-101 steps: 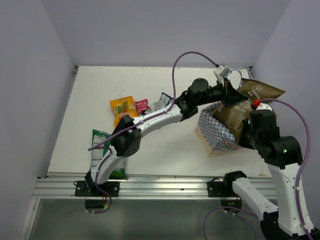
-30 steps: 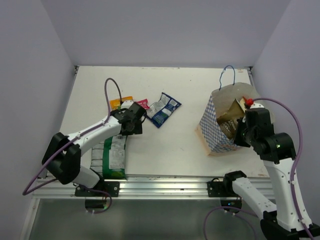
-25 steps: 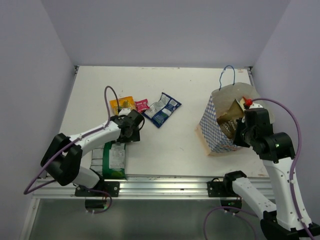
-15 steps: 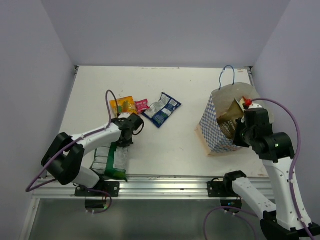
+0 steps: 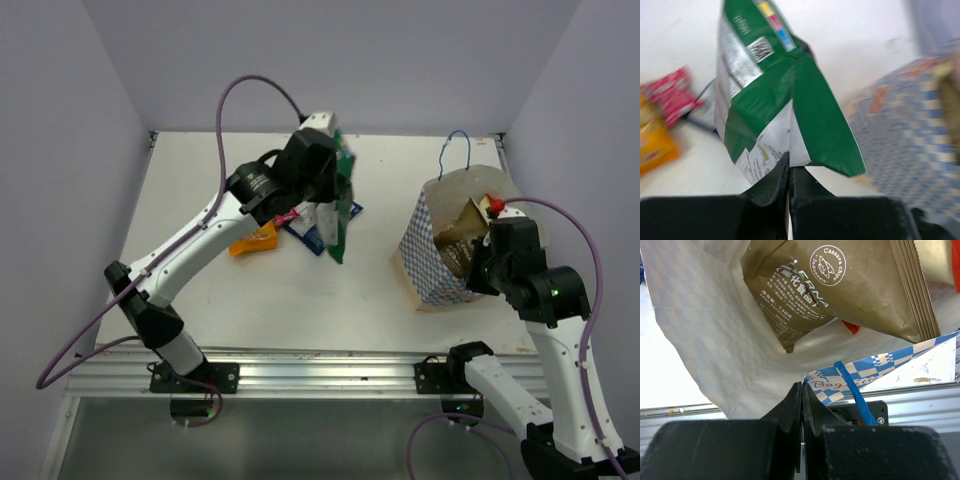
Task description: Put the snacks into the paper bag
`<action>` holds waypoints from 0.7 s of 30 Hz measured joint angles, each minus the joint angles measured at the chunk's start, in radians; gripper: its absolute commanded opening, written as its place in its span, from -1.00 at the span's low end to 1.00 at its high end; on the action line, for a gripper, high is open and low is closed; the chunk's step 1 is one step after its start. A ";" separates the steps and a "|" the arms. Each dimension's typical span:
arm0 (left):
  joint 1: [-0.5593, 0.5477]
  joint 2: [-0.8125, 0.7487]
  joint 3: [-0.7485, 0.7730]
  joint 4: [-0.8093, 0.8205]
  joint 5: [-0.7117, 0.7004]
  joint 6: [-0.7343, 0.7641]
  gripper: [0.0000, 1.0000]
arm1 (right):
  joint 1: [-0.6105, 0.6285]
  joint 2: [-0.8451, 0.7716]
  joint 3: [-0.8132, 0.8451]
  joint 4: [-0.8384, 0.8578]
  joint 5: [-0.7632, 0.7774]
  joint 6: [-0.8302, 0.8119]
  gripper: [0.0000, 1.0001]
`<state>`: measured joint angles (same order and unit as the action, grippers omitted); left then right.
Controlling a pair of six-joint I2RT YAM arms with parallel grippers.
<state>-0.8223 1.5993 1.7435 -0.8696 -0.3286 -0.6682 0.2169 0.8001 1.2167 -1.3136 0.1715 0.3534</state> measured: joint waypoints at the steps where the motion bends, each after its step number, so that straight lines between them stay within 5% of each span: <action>1: -0.017 0.041 0.115 0.023 0.041 0.016 -1.00 | 0.000 0.000 0.000 0.000 0.000 0.000 -1.00; 4: -0.056 0.182 0.439 0.113 0.202 0.063 -1.00 | 0.000 0.000 0.000 -0.003 0.001 0.000 -1.00; 7: -0.071 0.272 0.591 0.282 0.397 0.067 -1.00 | 0.000 -0.002 0.000 -0.006 0.002 0.001 -1.00; 15: -0.090 0.446 0.609 0.827 0.715 -0.087 -1.00 | 0.000 -0.023 0.001 -0.016 0.013 0.006 -1.00; 21: -0.102 0.522 0.499 0.915 0.745 -0.063 -1.00 | 0.000 -0.035 0.006 -0.018 0.020 0.013 -1.00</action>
<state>-0.9245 2.1212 2.2429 0.0452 0.4168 -0.7307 0.2173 0.7650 1.2224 -1.3312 0.1913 0.3668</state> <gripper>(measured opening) 0.006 0.010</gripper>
